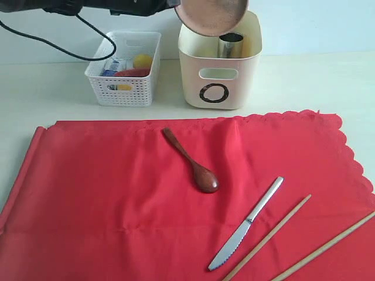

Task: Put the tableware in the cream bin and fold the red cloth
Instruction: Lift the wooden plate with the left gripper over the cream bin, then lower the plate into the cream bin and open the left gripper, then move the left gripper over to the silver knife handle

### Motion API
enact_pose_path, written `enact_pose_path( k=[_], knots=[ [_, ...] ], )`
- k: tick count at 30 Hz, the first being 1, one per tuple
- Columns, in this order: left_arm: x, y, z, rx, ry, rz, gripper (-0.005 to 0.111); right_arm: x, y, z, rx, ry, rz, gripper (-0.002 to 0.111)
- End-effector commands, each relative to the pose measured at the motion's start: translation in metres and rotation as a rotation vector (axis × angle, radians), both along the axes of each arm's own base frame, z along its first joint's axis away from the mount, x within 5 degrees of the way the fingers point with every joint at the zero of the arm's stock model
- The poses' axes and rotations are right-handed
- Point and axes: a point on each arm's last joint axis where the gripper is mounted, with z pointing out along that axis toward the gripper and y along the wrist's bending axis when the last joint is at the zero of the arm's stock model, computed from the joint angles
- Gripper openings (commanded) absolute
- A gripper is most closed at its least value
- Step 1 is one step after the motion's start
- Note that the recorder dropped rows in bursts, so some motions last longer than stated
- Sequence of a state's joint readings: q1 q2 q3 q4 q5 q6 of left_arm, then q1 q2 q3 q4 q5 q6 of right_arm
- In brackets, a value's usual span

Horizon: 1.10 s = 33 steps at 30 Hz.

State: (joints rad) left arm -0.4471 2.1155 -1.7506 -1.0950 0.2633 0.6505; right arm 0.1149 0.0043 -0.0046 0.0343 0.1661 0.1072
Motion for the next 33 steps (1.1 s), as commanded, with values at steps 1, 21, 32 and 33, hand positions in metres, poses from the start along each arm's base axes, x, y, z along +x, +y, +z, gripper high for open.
enact_pose_path(
  k=[1, 21, 32, 33],
  knots=[
    [0.008, 0.0, -0.012, -0.039, 0.014, 0.082, 0.0, 0.0, 0.0, 0.0, -0.007, -0.011, 0.001, 0.0],
    [0.005, -0.017, -0.039, 0.004, 0.055, 0.03, 0.066, 0.0, 0.0, 0.0, -0.007, -0.011, 0.001, 0.0],
    [-0.004, -0.019, -0.043, 0.097, 0.081, -0.139, 0.072, 0.0, 0.0, 0.0, -0.007, -0.011, 0.001, 0.0],
    [-0.005, -0.019, -0.042, 0.103, 0.083, -0.153, 0.07, 0.0, 0.0, 0.0, -0.007, -0.011, 0.001, 0.0]
  ],
)
